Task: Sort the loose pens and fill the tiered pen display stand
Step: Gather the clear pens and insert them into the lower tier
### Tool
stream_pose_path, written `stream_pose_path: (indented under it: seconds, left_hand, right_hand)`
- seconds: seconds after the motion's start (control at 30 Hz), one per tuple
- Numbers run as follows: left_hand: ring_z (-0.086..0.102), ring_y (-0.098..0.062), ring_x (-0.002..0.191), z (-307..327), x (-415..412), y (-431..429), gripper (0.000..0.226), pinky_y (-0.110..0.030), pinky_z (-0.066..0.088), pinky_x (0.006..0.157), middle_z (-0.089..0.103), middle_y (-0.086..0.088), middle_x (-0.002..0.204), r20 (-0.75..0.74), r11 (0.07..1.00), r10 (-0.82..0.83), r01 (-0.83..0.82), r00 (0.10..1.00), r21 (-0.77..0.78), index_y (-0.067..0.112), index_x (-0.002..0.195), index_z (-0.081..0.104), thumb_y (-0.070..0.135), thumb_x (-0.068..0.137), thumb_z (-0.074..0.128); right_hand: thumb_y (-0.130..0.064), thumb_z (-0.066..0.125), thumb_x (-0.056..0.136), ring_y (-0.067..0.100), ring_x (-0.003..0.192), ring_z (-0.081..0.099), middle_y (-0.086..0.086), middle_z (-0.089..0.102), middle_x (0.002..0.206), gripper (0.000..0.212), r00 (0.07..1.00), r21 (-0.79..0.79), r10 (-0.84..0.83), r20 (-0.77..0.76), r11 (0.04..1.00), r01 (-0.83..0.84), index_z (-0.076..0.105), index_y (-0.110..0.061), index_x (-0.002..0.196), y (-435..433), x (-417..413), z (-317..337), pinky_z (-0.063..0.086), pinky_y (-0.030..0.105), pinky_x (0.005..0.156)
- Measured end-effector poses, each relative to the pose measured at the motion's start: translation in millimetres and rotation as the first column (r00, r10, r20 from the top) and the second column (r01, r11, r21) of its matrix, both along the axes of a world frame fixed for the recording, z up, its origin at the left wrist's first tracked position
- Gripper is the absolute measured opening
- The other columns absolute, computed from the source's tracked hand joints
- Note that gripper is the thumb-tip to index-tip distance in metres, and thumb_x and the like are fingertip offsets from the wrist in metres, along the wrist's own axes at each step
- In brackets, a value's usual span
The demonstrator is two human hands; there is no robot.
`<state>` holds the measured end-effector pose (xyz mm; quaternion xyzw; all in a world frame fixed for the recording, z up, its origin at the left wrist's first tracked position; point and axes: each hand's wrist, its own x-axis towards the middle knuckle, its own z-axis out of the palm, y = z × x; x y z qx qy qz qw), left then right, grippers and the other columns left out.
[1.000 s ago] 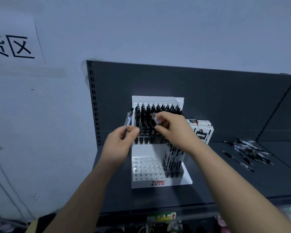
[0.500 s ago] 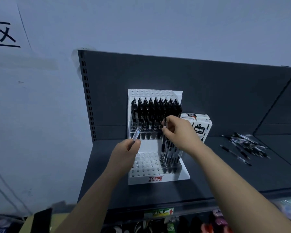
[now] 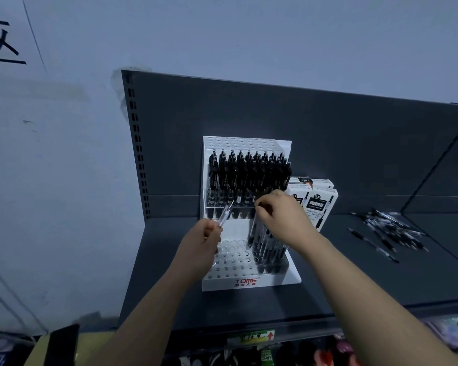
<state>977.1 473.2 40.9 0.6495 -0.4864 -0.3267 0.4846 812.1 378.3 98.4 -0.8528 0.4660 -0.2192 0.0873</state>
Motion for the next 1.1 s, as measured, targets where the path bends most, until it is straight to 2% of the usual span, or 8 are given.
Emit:
stream_pose_path:
  seconds: [0.23,0.3,0.4,0.53,0.63,0.77,0.93,1.1]
  left_hand:
    - [0.064,-0.019,0.077,-1,0,-1,0.007,-0.03,0.052,0.073,0.067,-0.009,0.084,0.004,0.998,-0.001,0.001,1.0,-0.064,0.018,0.088,0.063,0.015,0.092,0.059]
    - [0.063,-0.017,0.076,1,-1,-1,0.006,-0.027,0.051,0.072,0.068,-0.007,0.083,0.023,0.996,0.006,-0.004,1.0,-0.09,0.019,0.088,0.064,0.015,0.091,0.06]
    - [0.062,-0.015,0.075,8,-6,-4,0.009,-0.021,0.051,0.07,0.068,-0.008,0.084,0.015,0.992,-0.01,0.012,1.0,-0.127,0.022,0.087,0.064,0.014,0.09,0.061]
    - [0.066,-0.019,0.08,17,-15,-6,0.012,-0.028,0.055,0.076,0.069,-0.004,0.085,0.013,0.987,-0.081,0.082,0.997,-0.141,0.027,0.088,0.064,0.016,0.09,0.062]
    - [0.06,-0.004,0.07,17,-17,-7,0.011,-0.017,0.051,0.069,0.066,0.007,0.08,0.112,0.981,-0.087,0.104,0.99,-0.161,0.02,0.1,0.067,0.016,0.091,0.062]
    - [0.059,0.001,0.077,13,-18,-8,0.018,-0.015,0.046,0.073,0.066,0.011,0.087,0.229,0.974,-0.068,0.115,0.971,-0.196,0.017,0.109,0.067,0.018,0.092,0.061]
    - [0.051,-0.015,0.117,-2,-11,-2,0.04,-0.032,0.04,0.098,0.057,0.006,0.129,0.737,0.993,-0.017,0.099,0.676,-0.068,0.022,0.132,0.054,0.041,0.097,0.047]
    - [0.052,-0.017,0.113,-10,-9,4,0.038,-0.032,0.041,0.095,0.058,0.007,0.126,0.837,0.998,-0.063,0.056,0.543,0.039,0.025,0.128,0.054,0.043,0.097,0.043]
  right_hand:
    - [-0.022,0.066,0.088,0.017,0.098,0.057,-0.002,0.068,0.103,0.015,0.995,-0.016,0.024,-0.1,1.0,-0.026,0.072,-0.022,0.102,2,3,0,0.051,0.038,0.089]
    - [-0.022,0.062,0.091,0.012,0.093,0.057,-0.005,0.066,0.099,0.02,0.999,-0.02,0.038,0.005,0.999,-0.038,0.07,-0.021,0.109,4,2,5,0.051,0.031,0.085]
    - [-0.019,0.061,0.093,0.003,0.066,0.054,-0.008,0.063,0.08,0.021,0.943,0.172,0.096,0.318,0.973,-0.156,0.066,-0.02,0.113,14,2,18,0.048,0.015,0.062]
    - [-0.017,0.068,0.089,0.007,0.065,0.059,0.002,0.07,0.077,0.007,0.895,0.267,0.098,0.435,0.935,-0.232,0.071,-0.019,0.094,17,3,26,0.051,0.018,0.062]
    - [-0.004,0.069,0.086,0.009,0.054,0.061,0.008,0.067,0.066,0.012,0.807,0.377,0.001,0.59,0.884,-0.276,0.064,-0.006,0.096,18,-2,29,0.054,0.02,0.058]
    - [0.0,0.073,0.082,0.016,0.057,0.064,0.006,0.069,0.063,0.01,0.793,0.404,-0.018,0.609,0.868,-0.29,0.065,-0.003,0.088,19,-10,31,0.057,0.027,0.063]
    - [-0.014,0.079,0.079,0.006,0.056,0.058,-0.005,0.066,0.064,0.012,0.9,0.199,-0.054,0.432,0.979,-0.037,0.068,-0.019,0.076,11,-18,29,0.052,0.023,0.057]
    - [-0.02,0.076,0.081,0.009,0.062,0.058,-0.01,0.063,0.067,0.016,0.967,0.11,-0.033,0.253,0.994,0.005,0.065,-0.026,0.073,11,-12,20,0.051,0.029,0.063]
